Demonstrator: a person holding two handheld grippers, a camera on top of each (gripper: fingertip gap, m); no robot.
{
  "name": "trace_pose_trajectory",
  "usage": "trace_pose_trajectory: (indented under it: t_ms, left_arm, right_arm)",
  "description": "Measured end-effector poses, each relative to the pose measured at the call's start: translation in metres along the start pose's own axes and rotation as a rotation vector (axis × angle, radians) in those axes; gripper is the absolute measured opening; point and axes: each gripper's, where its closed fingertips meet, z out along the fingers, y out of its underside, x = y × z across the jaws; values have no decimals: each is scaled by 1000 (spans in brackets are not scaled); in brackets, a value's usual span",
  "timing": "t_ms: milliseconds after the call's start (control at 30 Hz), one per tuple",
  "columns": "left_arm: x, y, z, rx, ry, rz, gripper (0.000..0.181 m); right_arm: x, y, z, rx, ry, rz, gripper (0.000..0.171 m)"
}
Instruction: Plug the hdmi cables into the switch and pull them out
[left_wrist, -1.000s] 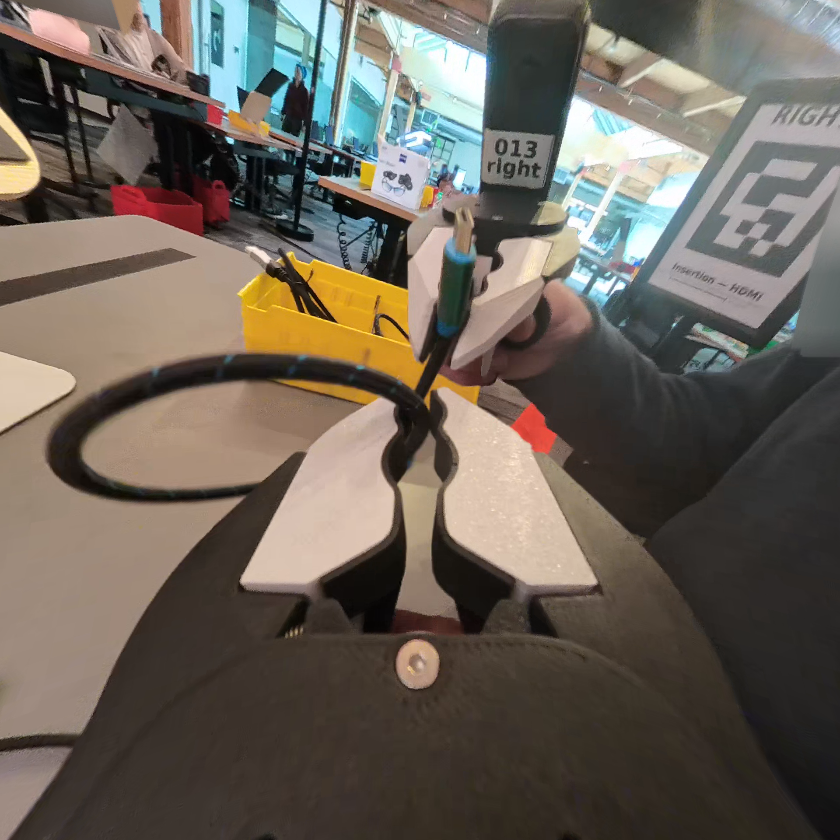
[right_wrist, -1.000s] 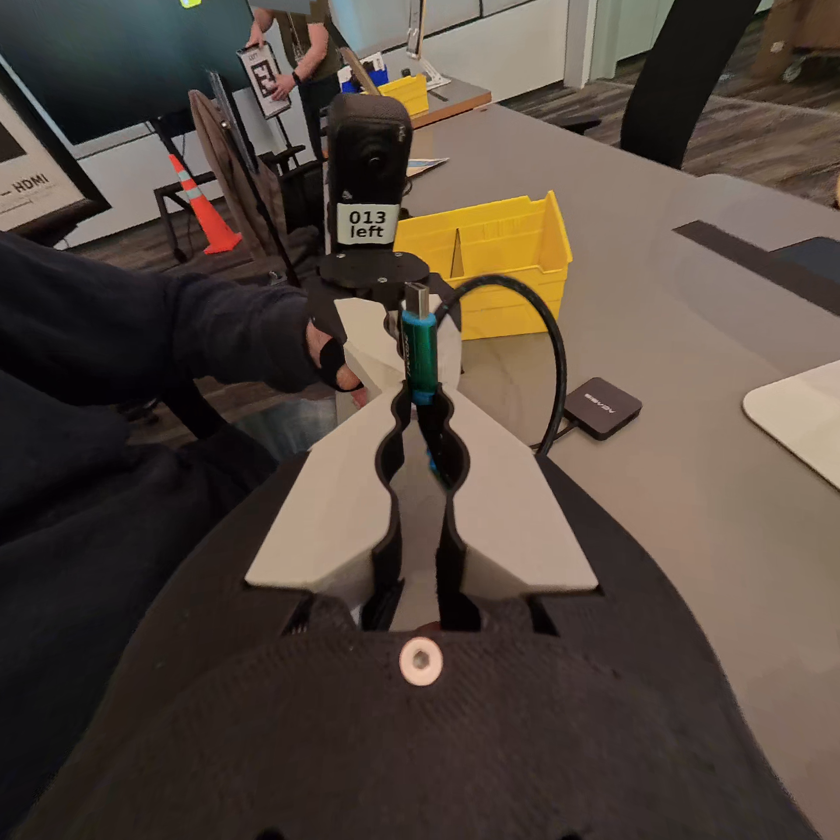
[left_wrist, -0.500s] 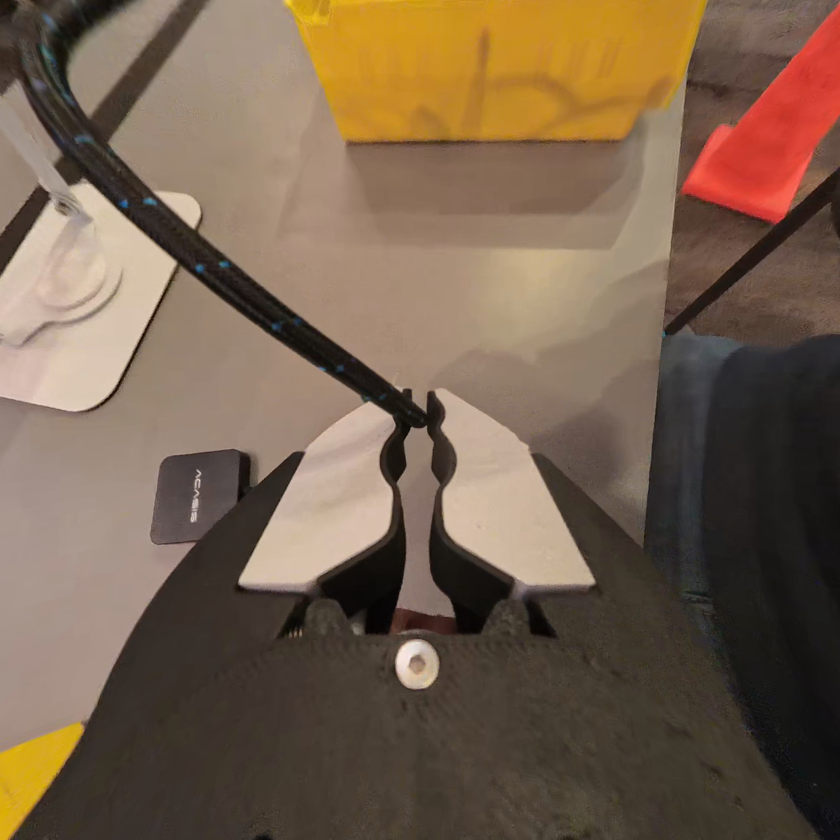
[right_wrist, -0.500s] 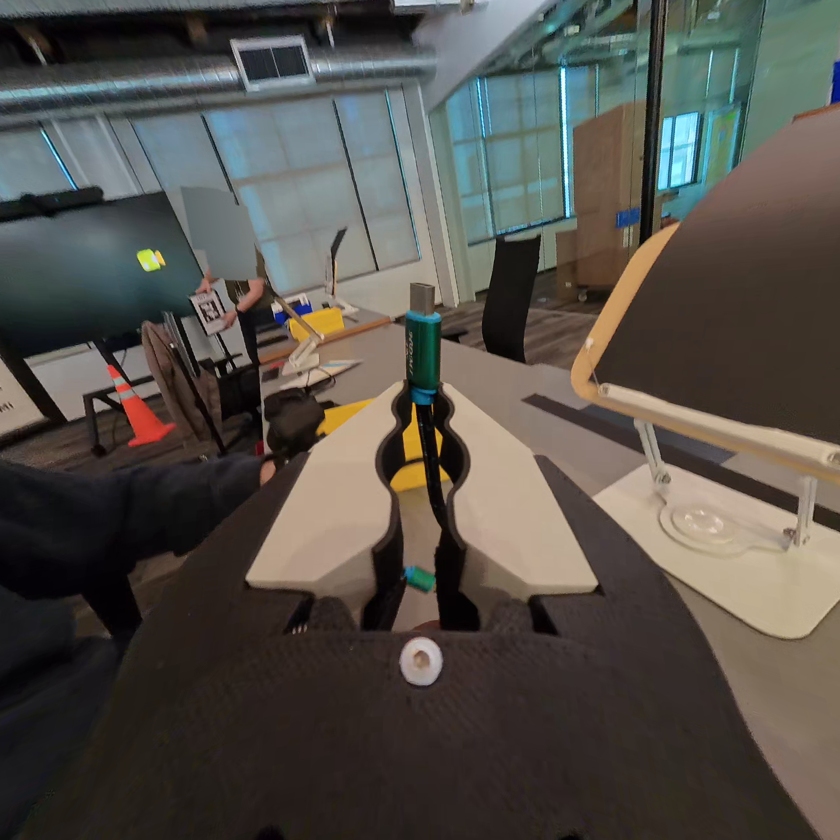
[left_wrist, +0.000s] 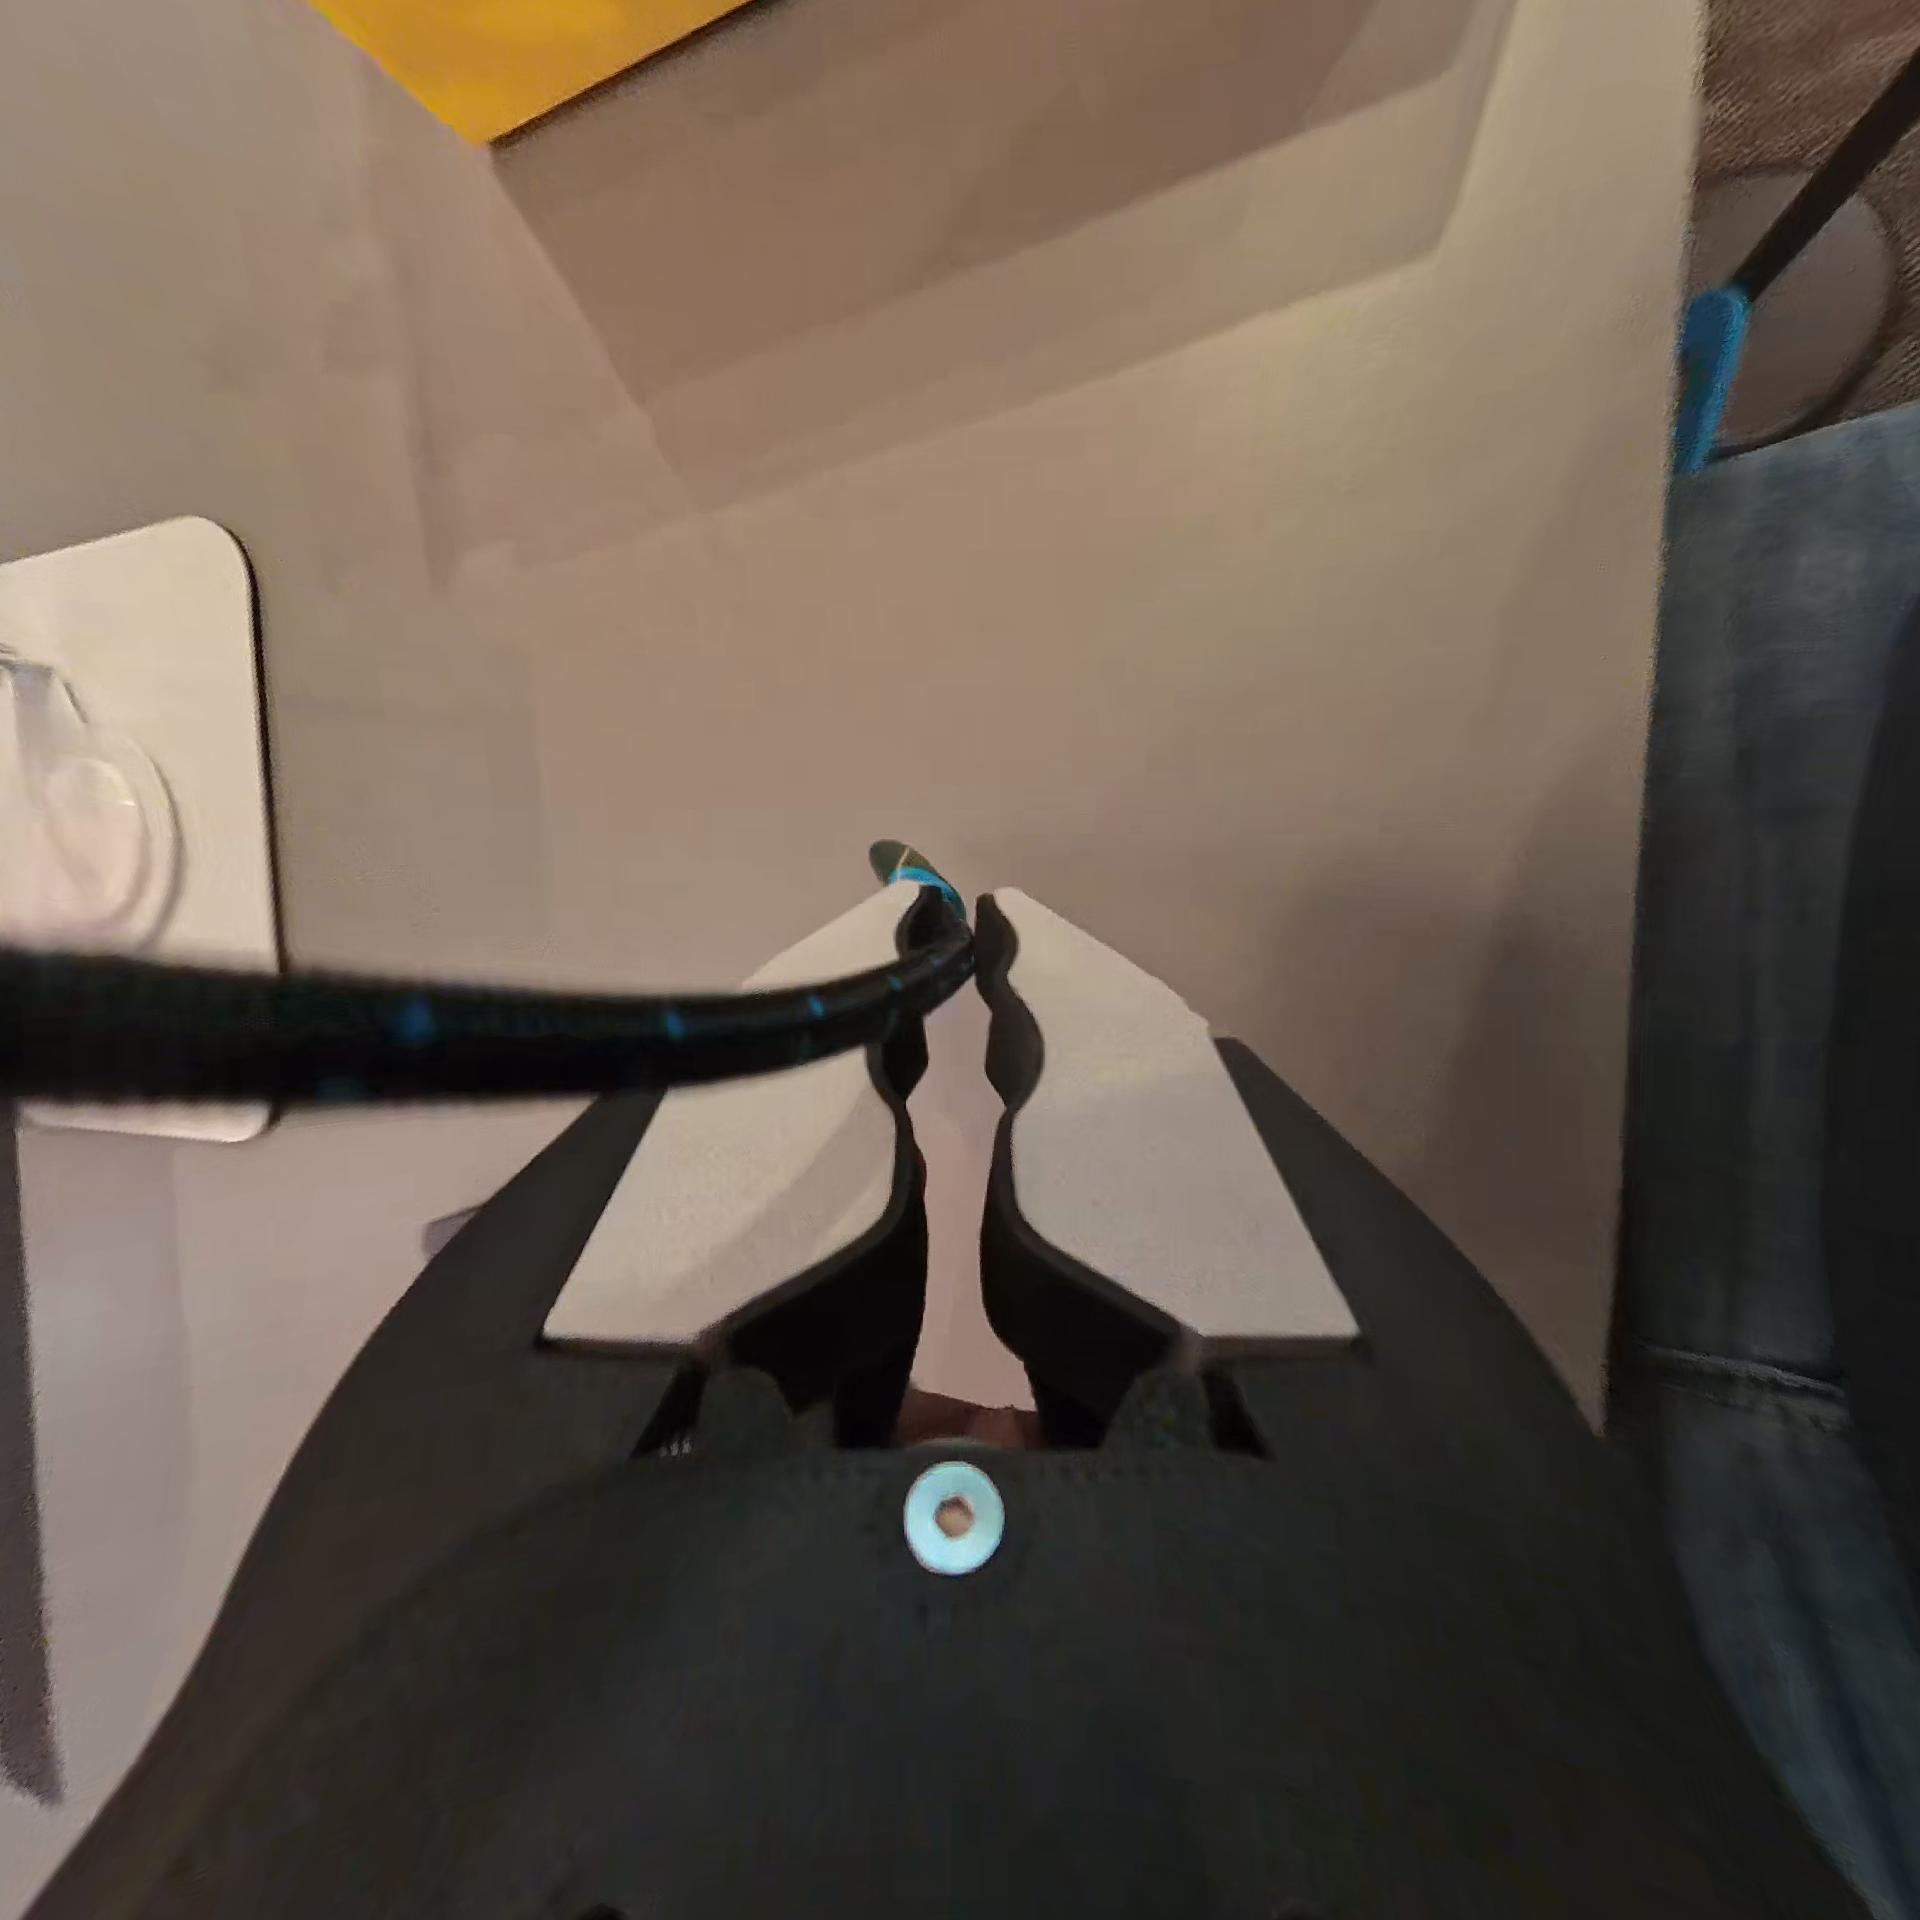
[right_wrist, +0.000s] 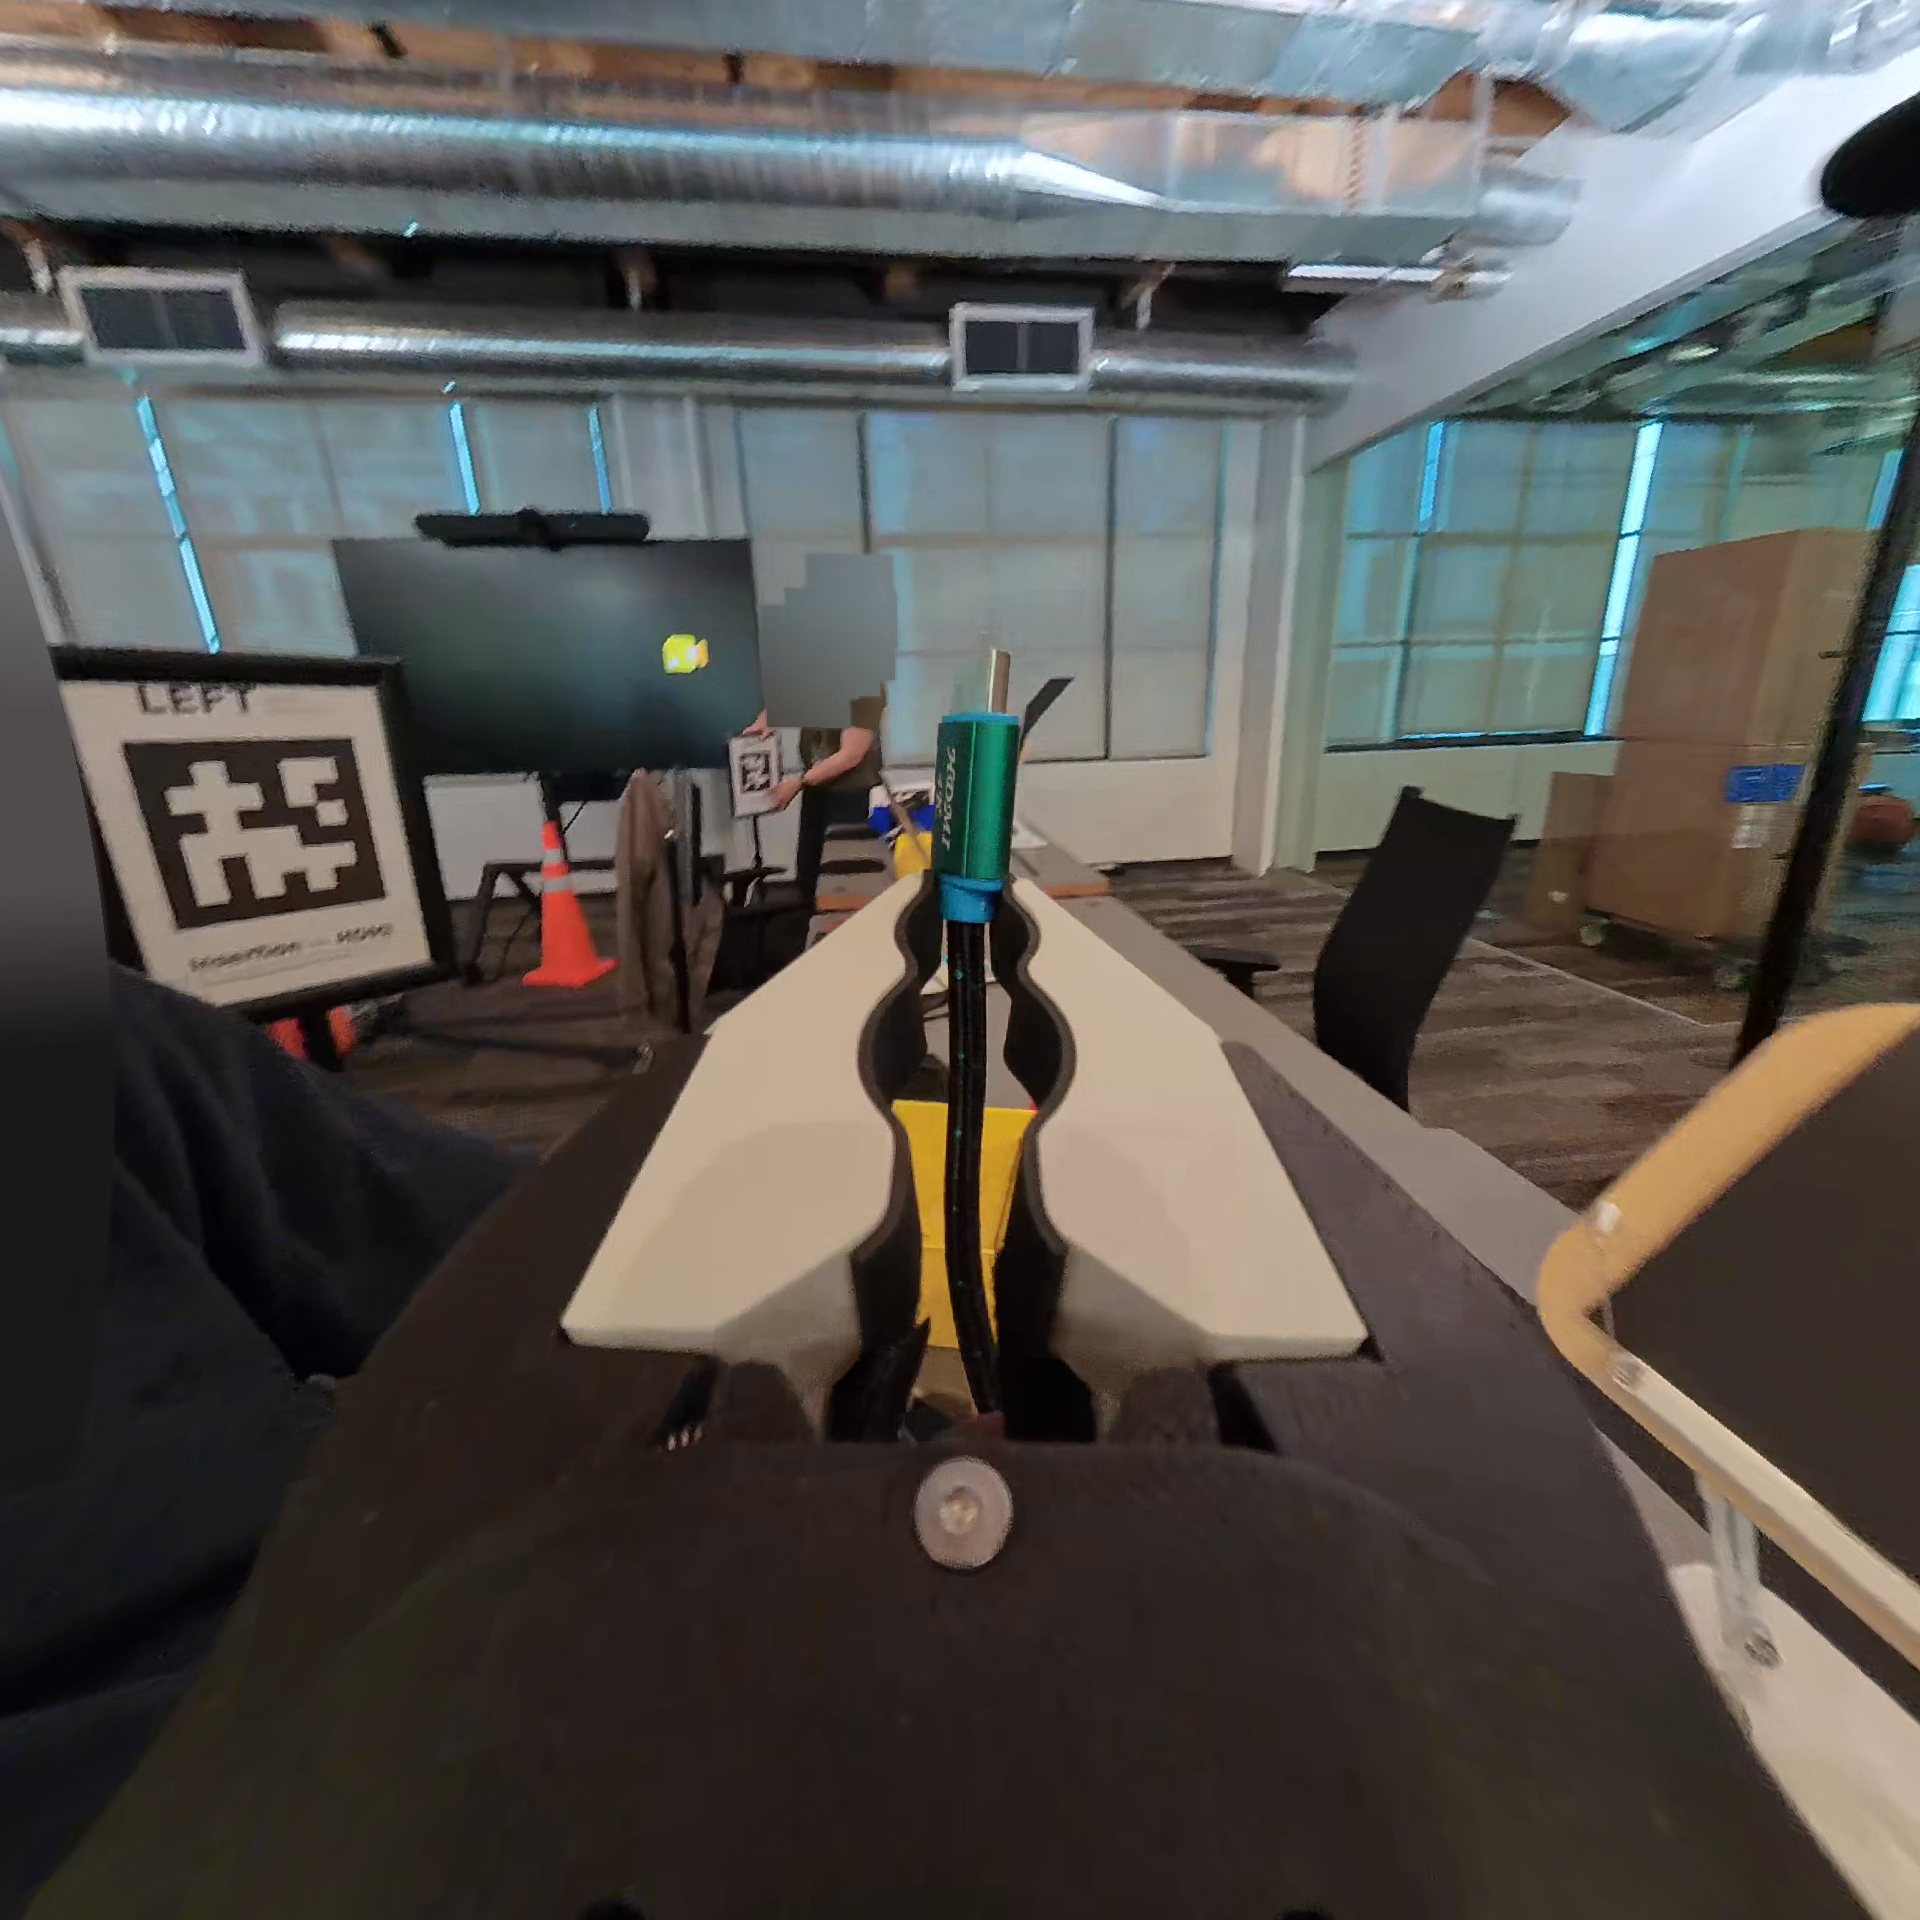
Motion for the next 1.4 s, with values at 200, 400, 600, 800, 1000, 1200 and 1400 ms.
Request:
trace_pose_trajectory:
  t_ms: [200,400,600,800,1000,1200,1400]
  left_arm:
    - [-38,-14,15,-48,-38,-31,5]
    - [-107,-9,7,-30,-206,-112,5]
    - [-107,-1,6,39,-247,-123,6]
    - [-66,3,5,132,-121,-97,23]
    - [-80,-7,-50,369,-150,-213,58]
    - [-100,-69,-98,488,-407,-191,65]
    - [-105,-94,-84,534,-486,-235,47]
  right_arm:
    - [-43,5,58,-154,-129,-73,6]
    - [-75,25,72,-236,-165,-144,7]
    - [-9,-4,17,-64,16,-70,7]
    - [30,6,-14,-17,36,59,7]
    - [41,27,-15,-70,59,70,7]
    - [49,75,11,-151,181,67,7]
    - [32,98,30,-99,127,213,7]
